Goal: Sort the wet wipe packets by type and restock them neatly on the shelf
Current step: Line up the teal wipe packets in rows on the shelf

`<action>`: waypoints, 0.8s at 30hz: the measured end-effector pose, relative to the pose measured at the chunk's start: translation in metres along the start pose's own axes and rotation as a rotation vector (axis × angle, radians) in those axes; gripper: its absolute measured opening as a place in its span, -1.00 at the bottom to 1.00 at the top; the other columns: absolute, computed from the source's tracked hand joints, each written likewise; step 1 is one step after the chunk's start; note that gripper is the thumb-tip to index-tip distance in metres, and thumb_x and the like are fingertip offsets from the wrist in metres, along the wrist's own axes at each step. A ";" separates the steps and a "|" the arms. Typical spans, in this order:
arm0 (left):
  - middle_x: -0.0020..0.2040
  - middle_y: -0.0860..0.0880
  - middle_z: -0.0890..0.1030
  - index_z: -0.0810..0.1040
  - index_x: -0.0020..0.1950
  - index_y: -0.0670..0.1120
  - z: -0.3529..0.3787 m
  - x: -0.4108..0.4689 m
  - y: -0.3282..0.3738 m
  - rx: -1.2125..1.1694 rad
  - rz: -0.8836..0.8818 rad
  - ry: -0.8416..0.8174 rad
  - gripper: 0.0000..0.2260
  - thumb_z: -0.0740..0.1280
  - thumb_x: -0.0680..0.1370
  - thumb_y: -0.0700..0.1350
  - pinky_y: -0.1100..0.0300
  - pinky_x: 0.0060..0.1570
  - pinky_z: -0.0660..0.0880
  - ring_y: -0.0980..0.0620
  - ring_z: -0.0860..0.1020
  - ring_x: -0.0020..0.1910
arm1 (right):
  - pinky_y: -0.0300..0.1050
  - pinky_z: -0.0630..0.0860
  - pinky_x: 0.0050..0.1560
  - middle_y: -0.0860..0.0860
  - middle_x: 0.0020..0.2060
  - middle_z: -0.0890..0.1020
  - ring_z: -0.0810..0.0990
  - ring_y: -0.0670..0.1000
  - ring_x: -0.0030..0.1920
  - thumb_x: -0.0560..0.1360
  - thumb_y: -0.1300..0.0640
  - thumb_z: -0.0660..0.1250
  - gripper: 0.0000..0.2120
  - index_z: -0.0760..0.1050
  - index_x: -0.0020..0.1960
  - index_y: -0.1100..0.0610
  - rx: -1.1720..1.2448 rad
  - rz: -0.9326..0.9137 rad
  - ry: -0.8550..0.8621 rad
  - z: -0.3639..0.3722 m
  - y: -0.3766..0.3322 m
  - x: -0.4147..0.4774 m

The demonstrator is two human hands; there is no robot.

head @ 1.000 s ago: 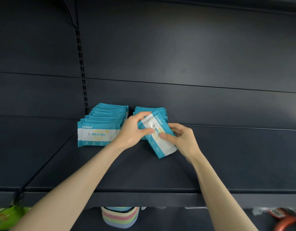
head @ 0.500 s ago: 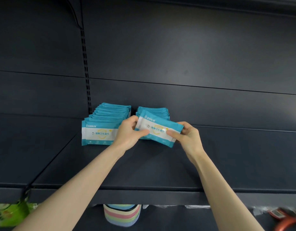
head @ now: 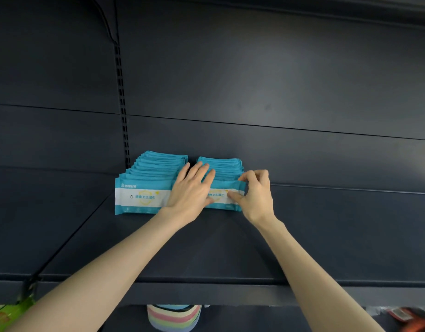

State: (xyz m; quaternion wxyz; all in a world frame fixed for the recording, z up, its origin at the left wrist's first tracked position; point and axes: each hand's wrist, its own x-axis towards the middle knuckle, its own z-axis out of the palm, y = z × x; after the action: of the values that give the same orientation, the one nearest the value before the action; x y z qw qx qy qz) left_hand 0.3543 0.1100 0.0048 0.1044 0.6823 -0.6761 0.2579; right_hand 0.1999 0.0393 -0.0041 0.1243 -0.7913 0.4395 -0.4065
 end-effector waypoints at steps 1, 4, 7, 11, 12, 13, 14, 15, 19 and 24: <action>0.55 -0.12 0.13 0.08 0.54 -0.15 0.001 0.002 -0.003 0.023 0.012 -0.029 -0.36 0.24 0.58 0.10 0.01 0.48 -0.15 -0.07 0.04 0.54 | 0.02 0.48 0.13 0.00 0.21 0.30 0.36 0.02 0.20 0.40 0.11 0.49 -0.52 0.38 0.23 0.13 -0.057 -0.032 0.011 0.000 0.000 0.000; 0.56 -0.13 0.05 -0.01 0.55 -0.15 0.002 0.005 -0.007 0.104 0.025 -0.086 -0.35 0.14 0.60 0.15 0.01 0.47 -0.23 -0.07 -0.02 0.55 | 0.04 0.26 0.39 0.03 0.47 0.12 0.14 0.08 0.41 0.37 0.04 0.50 -0.20 0.16 0.49 0.06 -0.188 -0.120 -0.128 -0.002 0.003 0.002; 0.56 -0.17 0.06 -0.04 0.55 -0.20 0.003 0.007 -0.007 0.142 0.052 -0.115 -0.33 0.11 0.61 0.16 -0.02 0.48 -0.21 -0.09 0.00 0.54 | 0.06 0.06 0.47 -0.03 0.55 -0.05 -0.07 0.08 0.52 0.42 -0.01 0.46 -0.10 -0.04 0.56 -0.02 -0.318 -0.156 -0.323 -0.002 0.003 0.004; 0.54 -0.18 0.11 -0.01 0.54 -0.23 0.006 0.010 -0.005 0.163 0.073 -0.102 -0.34 0.11 0.61 0.15 -0.03 0.47 -0.22 -0.09 0.08 0.53 | 0.05 0.04 0.47 -0.03 0.55 0.00 -0.03 0.10 0.52 0.46 -0.01 0.41 -0.17 -0.02 0.55 -0.05 -0.390 -0.155 -0.315 -0.001 0.007 0.011; 0.54 -0.18 0.13 0.00 0.53 -0.24 0.007 0.011 -0.004 0.163 0.072 -0.102 -0.34 0.10 0.61 0.15 -0.03 0.47 -0.21 -0.09 0.09 0.53 | 0.05 0.06 0.47 -0.02 0.55 0.02 0.00 0.10 0.52 0.46 -0.01 0.41 -0.18 0.00 0.55 -0.05 -0.403 -0.158 -0.310 -0.001 0.007 0.013; 0.54 -0.18 0.14 0.01 0.53 -0.24 0.008 0.012 -0.003 0.160 0.071 -0.101 -0.35 0.10 0.61 0.15 -0.04 0.47 -0.21 -0.10 0.09 0.53 | 0.04 0.07 0.46 -0.02 0.55 0.04 0.03 0.10 0.51 0.46 -0.02 0.41 -0.19 0.01 0.55 -0.05 -0.416 -0.161 -0.308 -0.001 0.008 0.015; 0.54 -0.18 0.14 0.01 0.53 -0.24 0.009 0.013 -0.003 0.161 0.068 -0.098 -0.35 0.09 0.61 0.15 -0.04 0.48 -0.21 -0.10 0.09 0.53 | 0.03 0.08 0.46 -0.02 0.54 0.06 0.06 0.10 0.50 0.46 -0.02 0.41 -0.19 0.02 0.55 -0.05 -0.428 -0.164 -0.306 -0.001 0.008 0.016; 0.54 -0.18 0.14 0.00 0.53 -0.24 0.011 0.013 -0.002 0.165 0.063 -0.097 -0.36 0.08 0.62 0.14 -0.05 0.48 -0.20 -0.11 0.09 0.53 | 0.03 0.07 0.46 -0.02 0.54 0.07 0.08 0.10 0.49 0.45 -0.02 0.41 -0.19 0.02 0.55 -0.05 -0.439 -0.167 -0.303 0.001 0.009 0.017; 0.54 -0.19 0.13 0.00 0.53 -0.23 0.015 0.015 0.000 0.161 0.042 -0.114 -0.37 0.08 0.62 0.13 -0.09 0.47 -0.17 -0.12 0.08 0.53 | 0.02 0.07 0.46 -0.02 0.54 0.08 0.14 0.12 0.47 0.46 -0.04 0.40 -0.21 0.02 0.54 -0.06 -0.476 -0.172 -0.294 0.002 0.009 0.018; 0.54 -0.18 0.12 0.00 0.53 -0.22 0.010 0.016 0.000 0.150 0.037 -0.146 -0.37 0.11 0.62 0.12 -0.13 0.47 -0.16 -0.11 0.06 0.53 | 0.04 0.06 0.46 0.01 0.54 0.05 0.10 0.13 0.47 0.46 -0.06 0.39 -0.20 0.01 0.55 -0.05 -0.499 -0.153 -0.313 -0.001 0.004 0.016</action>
State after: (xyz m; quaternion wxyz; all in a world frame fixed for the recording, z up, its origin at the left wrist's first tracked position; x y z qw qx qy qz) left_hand 0.3557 0.0915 0.0043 -0.0014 0.6928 -0.6730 0.2591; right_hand 0.2017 0.0244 0.0029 -0.0387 -0.8814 0.4402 -0.1673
